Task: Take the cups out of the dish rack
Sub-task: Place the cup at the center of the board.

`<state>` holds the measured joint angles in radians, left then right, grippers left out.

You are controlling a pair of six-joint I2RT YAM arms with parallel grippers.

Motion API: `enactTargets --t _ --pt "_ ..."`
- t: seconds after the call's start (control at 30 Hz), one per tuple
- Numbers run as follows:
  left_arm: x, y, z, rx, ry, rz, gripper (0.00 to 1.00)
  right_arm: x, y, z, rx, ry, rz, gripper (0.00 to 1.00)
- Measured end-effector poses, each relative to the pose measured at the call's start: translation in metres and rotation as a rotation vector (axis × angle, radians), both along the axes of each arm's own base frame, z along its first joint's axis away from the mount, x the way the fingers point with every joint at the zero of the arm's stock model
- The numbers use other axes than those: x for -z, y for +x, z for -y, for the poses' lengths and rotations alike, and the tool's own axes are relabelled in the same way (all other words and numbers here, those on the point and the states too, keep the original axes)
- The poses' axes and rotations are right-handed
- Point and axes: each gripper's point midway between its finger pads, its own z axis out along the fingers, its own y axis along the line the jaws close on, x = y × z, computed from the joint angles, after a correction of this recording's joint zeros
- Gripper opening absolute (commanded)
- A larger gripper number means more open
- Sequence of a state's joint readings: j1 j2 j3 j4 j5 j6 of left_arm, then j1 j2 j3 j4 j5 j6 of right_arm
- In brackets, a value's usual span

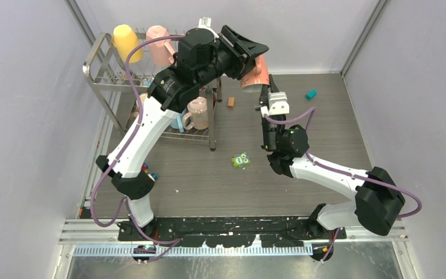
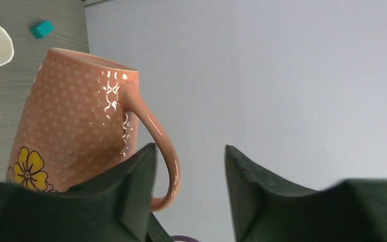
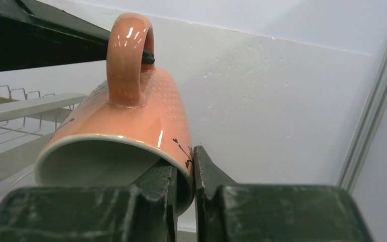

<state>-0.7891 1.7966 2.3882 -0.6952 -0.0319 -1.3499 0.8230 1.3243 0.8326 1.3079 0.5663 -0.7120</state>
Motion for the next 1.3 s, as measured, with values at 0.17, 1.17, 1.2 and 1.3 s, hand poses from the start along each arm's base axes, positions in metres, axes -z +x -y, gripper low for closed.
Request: enactTargets --t 0.17,1.17,1.2,1.3 --pt "-0.005 -0.001 0.001 0.015 0.007 0.037 0.77 0.007 0.003 0.006 0.019 0.028 -0.048 0.01" --pt "0.007 -0.042 -0.047 0.121 0.362 0.377 1.00 0.034 0.068 0.159 0.384 0.342 -0.531 0.01" --pt "0.014 -0.046 -0.049 0.136 0.386 0.378 1.00 0.037 0.068 0.167 0.397 0.364 -0.557 0.01" --pt "0.038 -0.062 -0.058 0.184 0.462 0.375 1.00 0.052 0.069 0.186 0.435 0.409 -0.641 0.01"
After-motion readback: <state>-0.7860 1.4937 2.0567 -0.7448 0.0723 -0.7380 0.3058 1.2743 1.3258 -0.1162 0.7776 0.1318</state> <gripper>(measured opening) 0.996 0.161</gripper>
